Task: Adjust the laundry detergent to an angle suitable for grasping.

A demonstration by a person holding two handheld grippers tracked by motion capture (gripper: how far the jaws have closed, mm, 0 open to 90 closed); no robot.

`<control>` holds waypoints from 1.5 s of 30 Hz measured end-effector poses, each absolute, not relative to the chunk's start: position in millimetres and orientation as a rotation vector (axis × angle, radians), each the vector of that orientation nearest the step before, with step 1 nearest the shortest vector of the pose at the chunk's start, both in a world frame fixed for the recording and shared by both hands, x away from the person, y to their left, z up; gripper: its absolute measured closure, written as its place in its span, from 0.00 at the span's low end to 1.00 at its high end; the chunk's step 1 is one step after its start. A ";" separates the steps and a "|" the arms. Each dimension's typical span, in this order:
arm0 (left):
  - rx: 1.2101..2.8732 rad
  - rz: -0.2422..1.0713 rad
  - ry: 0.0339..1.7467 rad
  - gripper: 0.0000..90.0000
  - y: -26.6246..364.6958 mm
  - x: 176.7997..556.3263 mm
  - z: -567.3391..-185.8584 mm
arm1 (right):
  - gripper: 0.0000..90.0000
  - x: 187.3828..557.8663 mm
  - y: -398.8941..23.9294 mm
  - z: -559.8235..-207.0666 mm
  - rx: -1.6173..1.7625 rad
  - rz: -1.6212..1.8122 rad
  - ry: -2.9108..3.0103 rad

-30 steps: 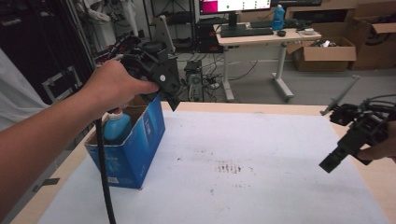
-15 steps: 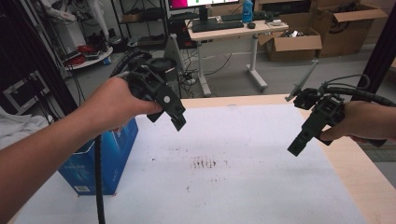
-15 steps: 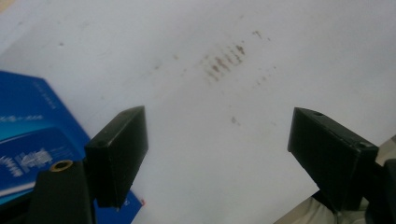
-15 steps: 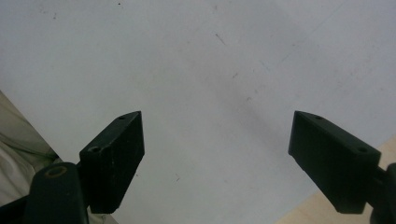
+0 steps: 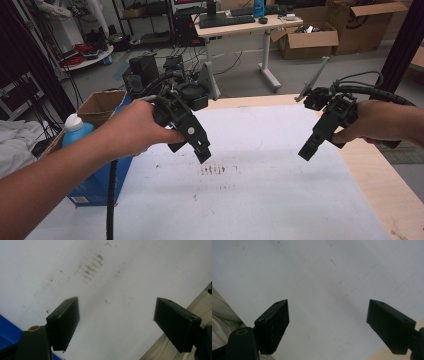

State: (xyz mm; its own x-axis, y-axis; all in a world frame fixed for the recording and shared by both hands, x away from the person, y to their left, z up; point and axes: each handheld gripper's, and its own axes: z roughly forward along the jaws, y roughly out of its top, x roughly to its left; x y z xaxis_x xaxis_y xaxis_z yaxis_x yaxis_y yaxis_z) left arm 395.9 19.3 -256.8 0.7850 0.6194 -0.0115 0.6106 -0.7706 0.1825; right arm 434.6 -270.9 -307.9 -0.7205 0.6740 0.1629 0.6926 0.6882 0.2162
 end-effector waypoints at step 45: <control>2.801 0.016 0.985 0.25 23.6 403.5 -265.5 | 0.20 434.0 -271.6 -304.9 -1.152 -0.422 -2.814</control>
